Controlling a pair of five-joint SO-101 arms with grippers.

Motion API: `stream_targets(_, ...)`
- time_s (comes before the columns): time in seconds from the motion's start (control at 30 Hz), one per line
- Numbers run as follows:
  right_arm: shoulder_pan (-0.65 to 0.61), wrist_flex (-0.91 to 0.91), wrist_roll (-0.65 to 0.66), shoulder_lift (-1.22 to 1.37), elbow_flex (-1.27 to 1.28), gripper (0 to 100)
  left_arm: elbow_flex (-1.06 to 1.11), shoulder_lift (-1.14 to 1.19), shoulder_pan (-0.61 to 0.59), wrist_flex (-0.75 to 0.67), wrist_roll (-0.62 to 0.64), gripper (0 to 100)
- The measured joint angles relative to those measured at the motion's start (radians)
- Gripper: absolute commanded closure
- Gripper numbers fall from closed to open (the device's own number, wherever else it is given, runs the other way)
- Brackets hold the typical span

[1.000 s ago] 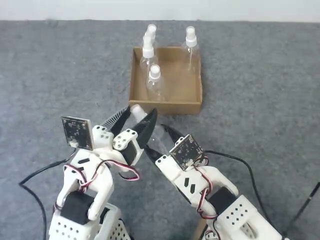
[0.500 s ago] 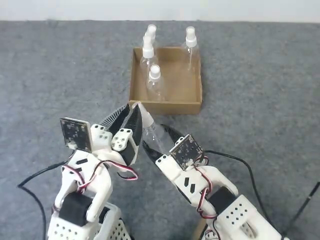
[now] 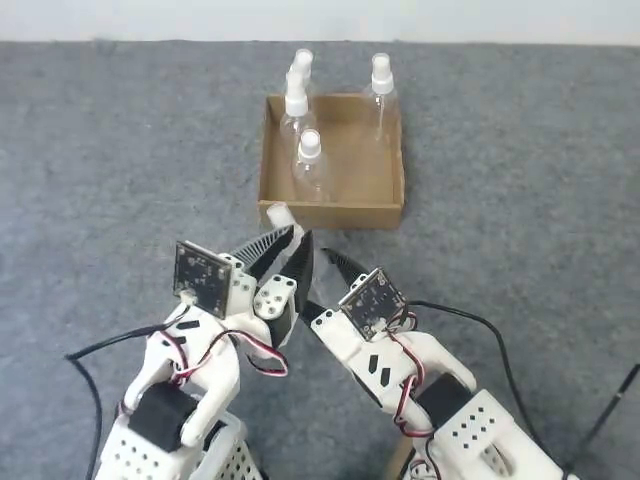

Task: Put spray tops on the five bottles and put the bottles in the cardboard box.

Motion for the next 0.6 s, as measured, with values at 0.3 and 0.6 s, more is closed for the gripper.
stream_targets(0.3,0.000,0.000,0.000,0.000,0.026,99.1,-0.110,-0.006,-0.002,0.098,0.000,89)
stream_targets(0.6,0.000,0.000,0.000,0.000,0.026,99.1,-0.110,-0.006,-0.164,0.098,0.146,74)
